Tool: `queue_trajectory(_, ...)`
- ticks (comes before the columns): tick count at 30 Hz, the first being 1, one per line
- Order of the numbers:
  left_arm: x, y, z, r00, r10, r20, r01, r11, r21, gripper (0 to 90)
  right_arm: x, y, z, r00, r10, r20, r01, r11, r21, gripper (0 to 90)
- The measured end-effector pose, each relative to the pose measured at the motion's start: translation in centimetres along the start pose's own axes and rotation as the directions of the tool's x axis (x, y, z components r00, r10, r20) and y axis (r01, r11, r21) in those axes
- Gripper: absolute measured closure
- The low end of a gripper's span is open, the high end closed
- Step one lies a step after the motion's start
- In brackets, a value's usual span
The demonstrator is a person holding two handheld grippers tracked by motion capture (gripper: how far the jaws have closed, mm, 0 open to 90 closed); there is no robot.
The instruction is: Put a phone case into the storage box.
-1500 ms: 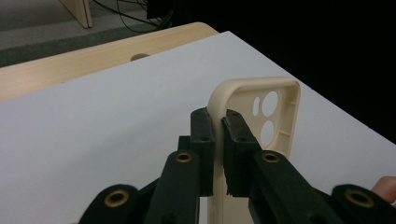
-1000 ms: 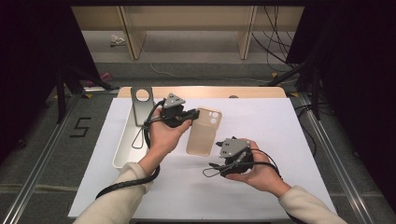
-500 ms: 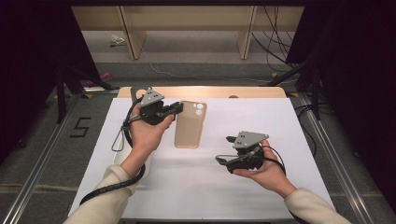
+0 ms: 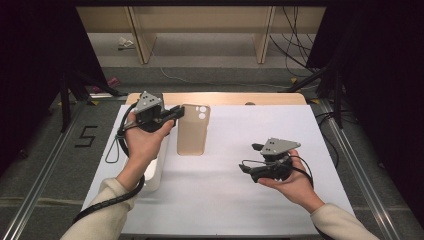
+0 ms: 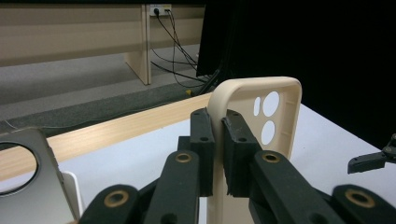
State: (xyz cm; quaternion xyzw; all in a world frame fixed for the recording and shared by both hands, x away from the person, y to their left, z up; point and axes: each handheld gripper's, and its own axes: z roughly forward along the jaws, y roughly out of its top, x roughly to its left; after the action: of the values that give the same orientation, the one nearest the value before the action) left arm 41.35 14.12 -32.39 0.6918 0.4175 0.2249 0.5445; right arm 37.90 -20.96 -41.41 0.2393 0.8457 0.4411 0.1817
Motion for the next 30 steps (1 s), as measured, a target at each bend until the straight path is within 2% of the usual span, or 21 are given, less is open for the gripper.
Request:
queue_trajectory(19, 1.8, 1.4, -1.9, 0.9995, 0.001, -0.03, -0.002, 0.9997, -0.024, 83.5, -1.1, -1.2, -1.6, 0.9978, 0.052, 0.042, -0.051, 0.999, -0.019, 17.6)
queue_trajectory(30, 3.0, 1.8, -2.9, 0.9987, 0.001, -0.05, -0.003, 0.9995, -0.03, 83.5, -1.3, -1.4, -1.8, 0.9968, 0.064, 0.048, -0.063, 0.998, -0.023, 17.4)
